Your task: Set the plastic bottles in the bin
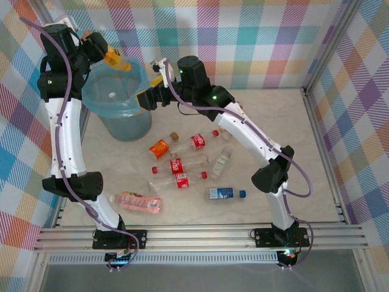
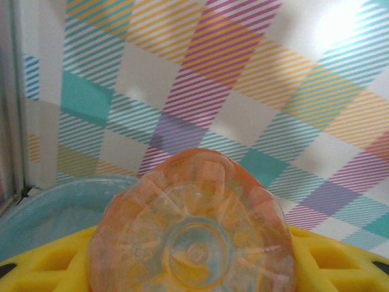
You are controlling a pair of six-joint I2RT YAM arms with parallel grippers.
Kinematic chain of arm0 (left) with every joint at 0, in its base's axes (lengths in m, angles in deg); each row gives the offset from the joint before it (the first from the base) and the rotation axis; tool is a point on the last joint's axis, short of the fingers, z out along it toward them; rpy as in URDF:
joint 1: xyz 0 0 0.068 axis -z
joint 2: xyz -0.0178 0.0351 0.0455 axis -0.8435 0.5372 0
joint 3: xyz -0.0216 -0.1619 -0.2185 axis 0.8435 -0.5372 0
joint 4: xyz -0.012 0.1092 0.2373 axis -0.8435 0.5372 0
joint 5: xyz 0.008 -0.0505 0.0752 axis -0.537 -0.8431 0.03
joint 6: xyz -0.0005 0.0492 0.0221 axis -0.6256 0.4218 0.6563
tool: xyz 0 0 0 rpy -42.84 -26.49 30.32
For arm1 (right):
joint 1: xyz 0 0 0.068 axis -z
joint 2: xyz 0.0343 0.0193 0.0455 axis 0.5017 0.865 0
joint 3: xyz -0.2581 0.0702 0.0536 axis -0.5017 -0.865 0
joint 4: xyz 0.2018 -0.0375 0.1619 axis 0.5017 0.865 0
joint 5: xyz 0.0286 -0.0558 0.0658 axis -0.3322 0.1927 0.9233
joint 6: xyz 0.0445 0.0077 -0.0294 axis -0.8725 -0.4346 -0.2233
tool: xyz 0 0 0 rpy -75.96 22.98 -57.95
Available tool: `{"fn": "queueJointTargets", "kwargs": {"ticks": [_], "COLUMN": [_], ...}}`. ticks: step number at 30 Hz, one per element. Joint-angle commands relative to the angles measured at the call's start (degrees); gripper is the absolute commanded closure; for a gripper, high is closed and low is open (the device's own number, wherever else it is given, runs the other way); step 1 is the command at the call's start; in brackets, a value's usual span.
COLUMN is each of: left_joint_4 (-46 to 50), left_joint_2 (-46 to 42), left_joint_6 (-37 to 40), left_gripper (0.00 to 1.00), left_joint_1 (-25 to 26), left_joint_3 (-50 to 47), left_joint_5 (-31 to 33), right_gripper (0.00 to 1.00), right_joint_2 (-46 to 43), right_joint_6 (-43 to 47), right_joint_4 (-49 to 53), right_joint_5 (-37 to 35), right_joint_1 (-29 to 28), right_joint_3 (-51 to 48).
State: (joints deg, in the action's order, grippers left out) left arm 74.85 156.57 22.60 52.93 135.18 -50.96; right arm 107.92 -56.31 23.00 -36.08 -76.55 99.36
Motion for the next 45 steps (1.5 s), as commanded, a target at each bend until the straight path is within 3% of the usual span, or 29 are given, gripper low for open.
{"fn": "queueJointTargets", "kwargs": {"ticks": [1, 14, 23, 27, 29, 33, 45], "left_joint_4": [-2.8, 3.8, -1.4, -1.5, -1.3, -1.3, -0.1], "left_joint_2": [2.9, 15.8, 21.2, 22.2, 22.2, 21.1, 13.4], "left_joint_6": [1.9, 6.4, 6.3, 6.5, 6.6, 6.6, 6.2], "left_gripper": [0.50, 0.46, 0.41, 0.29, 0.21, 0.15, 0.15], "left_joint_1": [-2.3, -3.6, -3.6, -3.6, -3.5, -3.6, -3.2], "left_joint_3": [1.3, 1.0, -6.2, -7.1, -7.1, -7.0, -6.6], "left_joint_5": [-2.7, -7.9, -13.2, -12.6, -12.3, -11.7, -10.4], "right_gripper": [0.08, 0.11, 0.11, 0.11, 0.11, 0.12, 0.12], "right_joint_2": [1.0, 5.1, 6.1, 6.1, 6.2, 6.1, 2.5], "right_joint_6": [-2.7, -5.4, -4.7, -4.6, -4.6, -4.6, -3.8], "right_joint_4": [-3.0, -3.0, -0.6, 0.1, 0.1, 0.0, 2.9], "right_joint_5": [3.4, 6.0, 5.6, 5.2, 5.2, 5.4, 6.0], "right_joint_1": [0.0, -0.2, -0.2, -0.2, -0.2, -0.2, -0.2], "right_joint_3": [0.1, 1.4, 1.2, 1.2, 1.2, 1.1, 0.2]}}
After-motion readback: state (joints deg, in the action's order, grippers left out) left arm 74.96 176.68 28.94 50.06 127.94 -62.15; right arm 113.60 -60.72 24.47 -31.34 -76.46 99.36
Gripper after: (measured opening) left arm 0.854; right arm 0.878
